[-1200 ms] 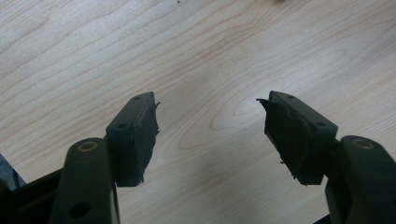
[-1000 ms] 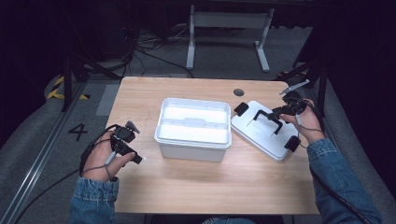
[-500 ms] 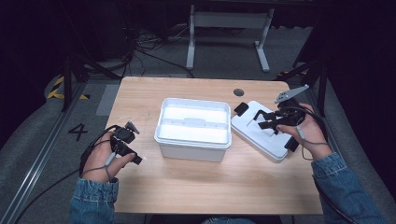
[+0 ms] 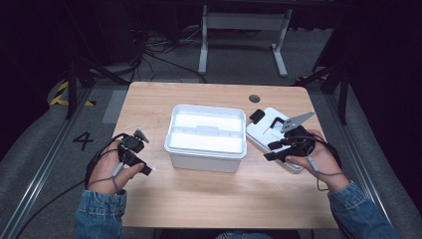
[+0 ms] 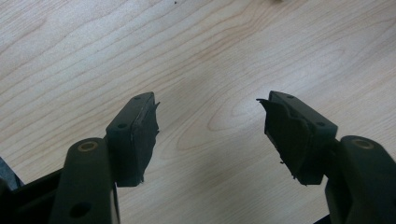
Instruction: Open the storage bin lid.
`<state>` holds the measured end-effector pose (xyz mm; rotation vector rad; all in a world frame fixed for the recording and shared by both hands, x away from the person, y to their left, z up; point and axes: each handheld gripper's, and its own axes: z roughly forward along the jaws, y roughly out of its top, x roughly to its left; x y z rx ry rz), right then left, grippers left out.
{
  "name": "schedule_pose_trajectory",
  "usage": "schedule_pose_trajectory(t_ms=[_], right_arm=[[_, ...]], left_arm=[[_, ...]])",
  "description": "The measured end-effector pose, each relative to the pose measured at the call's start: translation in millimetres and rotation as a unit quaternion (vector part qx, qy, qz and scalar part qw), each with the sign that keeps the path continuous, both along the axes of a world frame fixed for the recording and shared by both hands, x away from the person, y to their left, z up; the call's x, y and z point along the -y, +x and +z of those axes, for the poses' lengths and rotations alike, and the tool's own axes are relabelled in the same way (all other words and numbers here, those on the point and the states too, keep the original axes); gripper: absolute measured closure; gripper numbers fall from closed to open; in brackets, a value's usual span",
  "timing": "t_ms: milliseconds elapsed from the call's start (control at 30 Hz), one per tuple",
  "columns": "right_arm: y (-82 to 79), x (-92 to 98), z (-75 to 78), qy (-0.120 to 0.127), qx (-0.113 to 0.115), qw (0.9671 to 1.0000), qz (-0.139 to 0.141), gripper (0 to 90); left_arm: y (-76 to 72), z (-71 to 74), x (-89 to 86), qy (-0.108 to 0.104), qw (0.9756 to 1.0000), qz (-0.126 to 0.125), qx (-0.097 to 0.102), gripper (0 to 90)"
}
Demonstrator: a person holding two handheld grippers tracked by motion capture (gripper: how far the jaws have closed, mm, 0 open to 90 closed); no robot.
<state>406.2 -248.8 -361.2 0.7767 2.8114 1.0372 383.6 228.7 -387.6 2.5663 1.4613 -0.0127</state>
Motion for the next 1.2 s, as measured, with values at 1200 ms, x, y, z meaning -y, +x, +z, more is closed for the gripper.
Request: schedule_pose_trajectory(t_ms=[1200], right_arm=[[-28.8, -21.9, -94.1, -0.035, -0.007, 0.9987, 0.036, 51.0]], left_arm=[[0.7, -2.9, 0.4, 0.0, 1.0, 0.004, 0.003, 32.9]])
